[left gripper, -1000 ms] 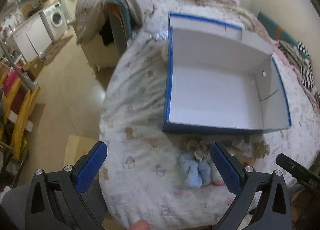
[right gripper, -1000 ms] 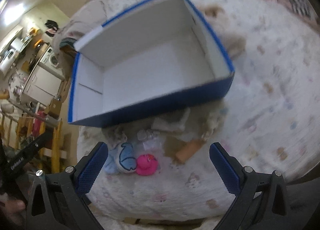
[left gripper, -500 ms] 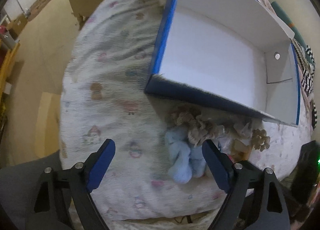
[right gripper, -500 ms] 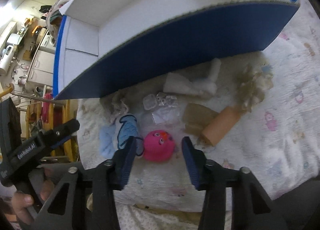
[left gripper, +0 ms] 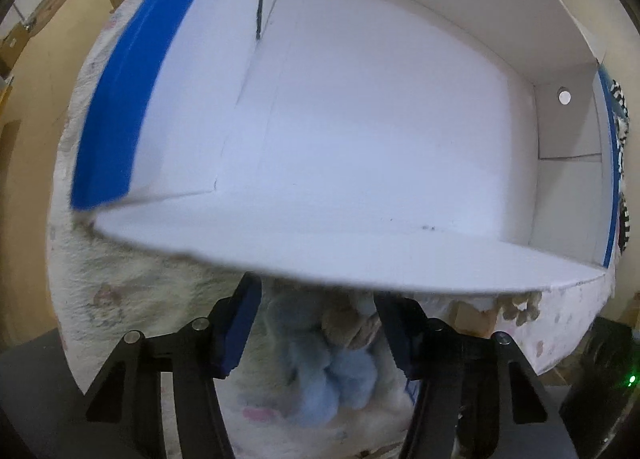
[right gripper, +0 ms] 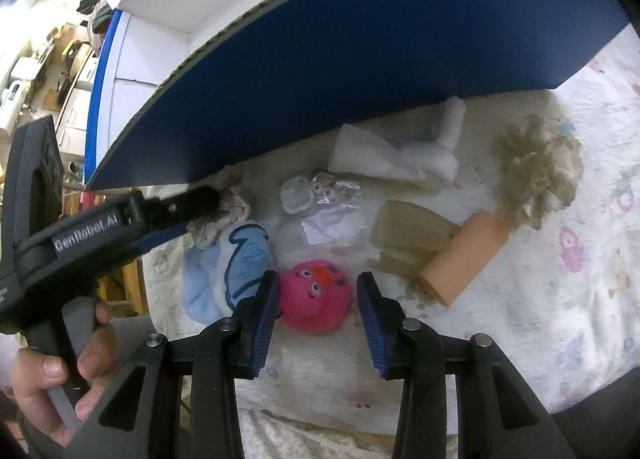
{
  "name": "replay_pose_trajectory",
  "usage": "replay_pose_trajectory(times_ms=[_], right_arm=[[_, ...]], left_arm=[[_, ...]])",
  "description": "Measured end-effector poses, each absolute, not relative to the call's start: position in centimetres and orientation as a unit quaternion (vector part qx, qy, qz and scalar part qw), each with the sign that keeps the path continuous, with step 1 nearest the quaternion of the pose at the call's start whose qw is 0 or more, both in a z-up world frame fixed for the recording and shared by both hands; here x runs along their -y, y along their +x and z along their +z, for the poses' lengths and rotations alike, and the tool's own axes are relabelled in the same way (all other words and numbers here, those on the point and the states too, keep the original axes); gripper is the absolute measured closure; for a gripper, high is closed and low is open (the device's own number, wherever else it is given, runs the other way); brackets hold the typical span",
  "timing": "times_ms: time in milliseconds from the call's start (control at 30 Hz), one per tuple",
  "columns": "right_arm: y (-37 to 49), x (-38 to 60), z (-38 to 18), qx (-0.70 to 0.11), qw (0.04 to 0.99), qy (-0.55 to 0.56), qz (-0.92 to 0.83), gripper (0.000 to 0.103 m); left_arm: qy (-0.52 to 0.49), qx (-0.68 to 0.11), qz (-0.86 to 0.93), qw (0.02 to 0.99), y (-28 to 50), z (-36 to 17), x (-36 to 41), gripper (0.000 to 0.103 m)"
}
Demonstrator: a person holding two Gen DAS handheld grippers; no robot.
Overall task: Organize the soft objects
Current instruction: 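Lower the right gripper onto the pink rubber toy and grasp it while the left grasps a beige lace scrunchie, then carry the pink toy and the lace scrunchie up over the open box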
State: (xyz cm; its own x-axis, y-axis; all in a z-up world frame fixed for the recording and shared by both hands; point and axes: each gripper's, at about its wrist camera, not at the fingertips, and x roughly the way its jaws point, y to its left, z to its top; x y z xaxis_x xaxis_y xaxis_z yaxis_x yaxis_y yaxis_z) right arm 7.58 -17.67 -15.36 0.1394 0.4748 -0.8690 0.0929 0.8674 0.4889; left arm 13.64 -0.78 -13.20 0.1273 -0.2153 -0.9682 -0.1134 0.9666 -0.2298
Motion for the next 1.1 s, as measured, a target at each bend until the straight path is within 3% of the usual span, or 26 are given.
replay_pose_trajectory(times_ms=[33, 100, 133, 167, 233, 733, 1100], right_arm=[[7.6, 17.6, -15.4, -0.644, 0.721, 0.221, 0.133, 0.06], [7.7, 17.4, -15.5, -0.646, 0.719, 0.218, 0.136, 0.06], [7.8, 17.1, -15.5, -0.648, 0.718, 0.214, 0.137, 0.06], [7.8, 16.8, -15.5, -0.647, 0.721, 0.206, 0.138, 0.07], [7.8, 16.6, -15.1, -0.639, 0.732, 0.193, 0.14, 0.072], [6.7, 17.1, -11.6, -0.581, 0.786, 0.171, 0.124, 0.072], [5.4, 17.7, -8.9, -0.551, 0.805, 0.176, 0.134, 0.072]], left_arm=[[-0.121, -0.659, -0.033, 0.742, 13.9, -13.3, 0.9, 0.048], [-0.121, -0.659, -0.034, 0.741, 14.1, -13.4, 1.0, 0.058], [-0.122, -0.662, -0.036, 0.738, 14.2, -13.7, 1.0, 0.076], [-0.123, -0.664, -0.036, 0.736, 14.2, -13.8, 0.9, 0.088], [-0.133, -0.661, -0.029, 0.738, 14.0, -13.8, 0.5, 0.091], [-0.095, -0.583, -0.008, 0.807, 10.3, -8.0, -2.0, 0.093], [-0.044, -0.557, 0.016, 0.829, 6.7, -8.0, -3.3, 0.093]])
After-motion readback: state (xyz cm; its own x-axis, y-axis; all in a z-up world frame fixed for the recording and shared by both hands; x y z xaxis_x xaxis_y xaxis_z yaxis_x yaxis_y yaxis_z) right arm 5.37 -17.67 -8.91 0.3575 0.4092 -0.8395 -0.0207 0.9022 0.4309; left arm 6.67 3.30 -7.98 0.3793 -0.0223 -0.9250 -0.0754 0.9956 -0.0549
